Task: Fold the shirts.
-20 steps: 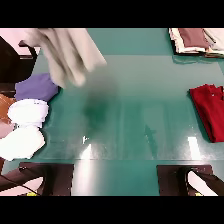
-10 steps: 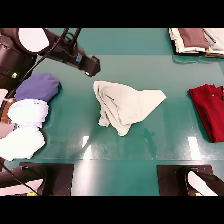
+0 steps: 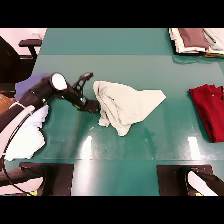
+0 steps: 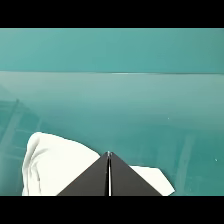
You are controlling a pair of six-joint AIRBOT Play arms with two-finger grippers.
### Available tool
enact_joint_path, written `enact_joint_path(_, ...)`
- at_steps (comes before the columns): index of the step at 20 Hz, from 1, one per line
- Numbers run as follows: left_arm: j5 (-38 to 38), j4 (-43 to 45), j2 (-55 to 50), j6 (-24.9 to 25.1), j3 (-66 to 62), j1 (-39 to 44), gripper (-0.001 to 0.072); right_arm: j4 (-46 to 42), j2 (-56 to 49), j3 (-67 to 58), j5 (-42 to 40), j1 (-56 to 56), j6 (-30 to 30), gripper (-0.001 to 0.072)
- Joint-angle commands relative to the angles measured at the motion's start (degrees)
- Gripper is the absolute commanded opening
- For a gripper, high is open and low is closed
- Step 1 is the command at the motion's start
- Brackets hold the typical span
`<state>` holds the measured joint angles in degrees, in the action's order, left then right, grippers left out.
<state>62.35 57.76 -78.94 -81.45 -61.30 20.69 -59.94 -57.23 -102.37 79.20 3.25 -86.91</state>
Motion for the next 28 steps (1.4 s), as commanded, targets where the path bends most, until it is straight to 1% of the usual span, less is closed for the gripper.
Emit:
enact_joint_path(1,-5.49,-9.20,-0.33,6.62,7.89,0.17,0.0515,-0.07,-0.33,0.04,0.07,-0.02,0.00,0.0018)
enact_joint_path(5,-9.88,-9.42,-2.86,7.10,7.96,4.76,0.0514,0.00,-2.08,0.02,1.64,-0.02,0.00,0.0019)
enact_joint_path(6,-10.51,-9.38,-3.48,6.80,7.96,5.29,0.0469,-0.02,-2.78,0.04,2.71,-0.02,0.00,0.0019)
enact_joint_path(7,-11.08,-9.38,-3.69,6.80,7.87,5.25,0.0271,-0.04,-3.43,0.04,3.91,-0.02,0.00,0.0019)
enact_joint_path(8,-11.39,-9.27,-3.58,6.82,7.54,4.76,0.0092,-0.07,-4.15,0.07,5.38,-0.02,-0.02,0.0019)
enact_joint_path(9,-10.86,-9.03,-3.61,6.86,6.51,3.85,0.0025,-0.07,-5.03,0.48,6.95,-0.02,0.00,0.0019)
enact_joint_path(11,-7.74,-8.07,-3.52,6.88,3.04,0.72,0.0025,-0.13,-5.25,5.68,8.44,-0.02,0.00,0.0018)
enact_joint_path(13,-5.44,-6.69,-3.26,6.88,0.07,-2.10,0.0025,-0.24,-4.22,15.80,8.20,0.00,-0.02,0.0019)
enact_joint_path(14,-4.76,-6.51,-3.26,6.91,-0.83,-3.02,0.0025,-0.22,-3.43,22.69,6.78,-0.02,0.00,0.0020)
enact_joint_path(15,-4.39,-6.08,-3.26,6.93,-1.29,-3.67,0.0025,0.07,-2.91,29.55,5.42,-0.09,0.00,0.0092)
enact_joint_path(16,-4.44,-5.11,-3.26,6.91,-1.31,-3.72,0.0025,0.07,-2.82,36.46,4.52,-0.07,0.00,0.0364)
enact_joint_path(17,-4.39,-3.69,-3.32,6.88,-1.31,-3.69,0.0025,0.13,-3.15,43.80,3.04,-0.09,0.00,0.0480)
enact_joint_path(19,-4.48,-3.48,-3.32,6.88,-1.31,-3.69,0.0025,4.44,-4.81,55.93,-1.51,-0.74,0.90,0.0481)
enact_joint_path(20,-4.48,-3.48,-3.32,6.91,-1.29,-3.69,0.0025,8.37,-6.08,60.57,-4.39,-1.95,2.78,0.0480)
enact_joint_path(22,-4.85,-3.45,-3.32,6.88,-1.31,-3.69,0.0025,15.69,-9.11,65.75,-9.92,-6.40,4.94,0.0480)
enact_joint_path(25,-4.79,-3.17,-3.32,6.91,-1.31,-3.69,0.0025,26.16,-15.10,66.77,-18.62,-15.82,8.24,0.0480)
enact_joint_path(26,-4.70,-2.69,-3.32,6.88,-1.31,-3.69,0.0025,27.61,-17.46,65.61,-21.03,-18.58,8.41,0.0480)
enact_joint_path(28,-4.55,-1.77,-3.32,6.88,-1.31,-3.72,0.0025,27.47,-22.01,61.61,-23.39,-22.99,8.39,0.0480)
